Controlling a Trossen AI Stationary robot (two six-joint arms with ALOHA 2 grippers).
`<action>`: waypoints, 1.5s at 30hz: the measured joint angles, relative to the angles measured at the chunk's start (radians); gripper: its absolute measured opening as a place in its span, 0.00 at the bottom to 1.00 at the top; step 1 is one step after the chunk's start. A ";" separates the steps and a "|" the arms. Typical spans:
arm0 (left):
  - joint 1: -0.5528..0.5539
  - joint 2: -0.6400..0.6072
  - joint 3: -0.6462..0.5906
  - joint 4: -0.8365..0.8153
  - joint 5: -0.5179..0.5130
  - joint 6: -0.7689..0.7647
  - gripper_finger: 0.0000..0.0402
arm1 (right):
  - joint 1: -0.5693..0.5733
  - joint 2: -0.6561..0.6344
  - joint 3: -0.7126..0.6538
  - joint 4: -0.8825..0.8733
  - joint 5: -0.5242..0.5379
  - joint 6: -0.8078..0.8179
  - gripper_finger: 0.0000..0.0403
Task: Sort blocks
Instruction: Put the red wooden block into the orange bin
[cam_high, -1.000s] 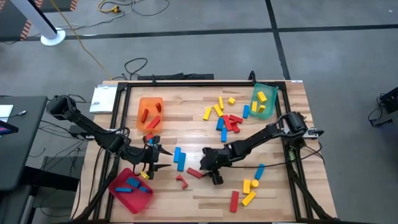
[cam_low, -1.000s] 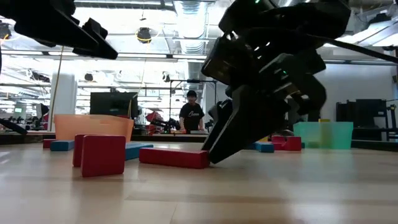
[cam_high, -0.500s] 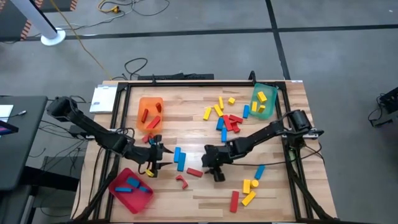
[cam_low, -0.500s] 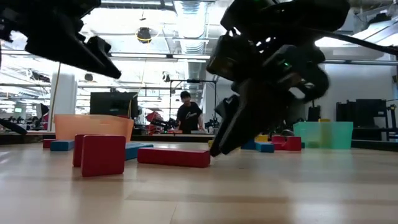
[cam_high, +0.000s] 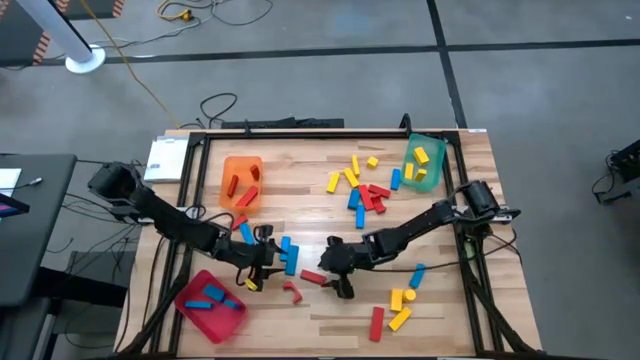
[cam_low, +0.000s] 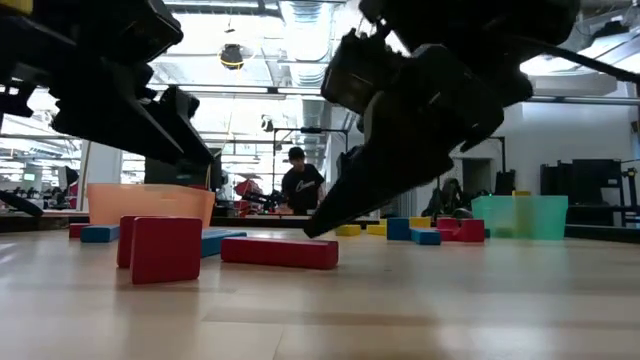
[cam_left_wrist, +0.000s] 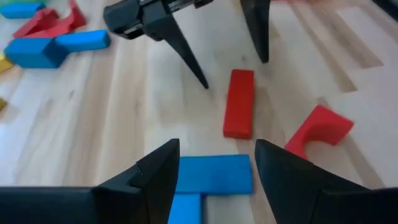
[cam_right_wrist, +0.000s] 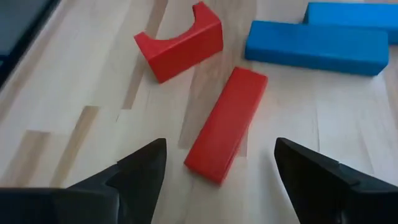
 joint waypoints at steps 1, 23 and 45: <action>0.005 0.009 0.000 0.025 0.016 0.008 0.51 | 0.008 0.000 0.002 -0.008 0.022 0.000 0.79; 0.050 0.048 0.037 0.108 0.106 0.103 0.51 | 0.046 0.136 0.132 -0.122 0.267 0.033 0.59; 0.062 -0.274 0.037 -0.105 0.067 0.246 0.51 | -0.010 -0.037 0.125 -0.155 0.278 -0.163 0.30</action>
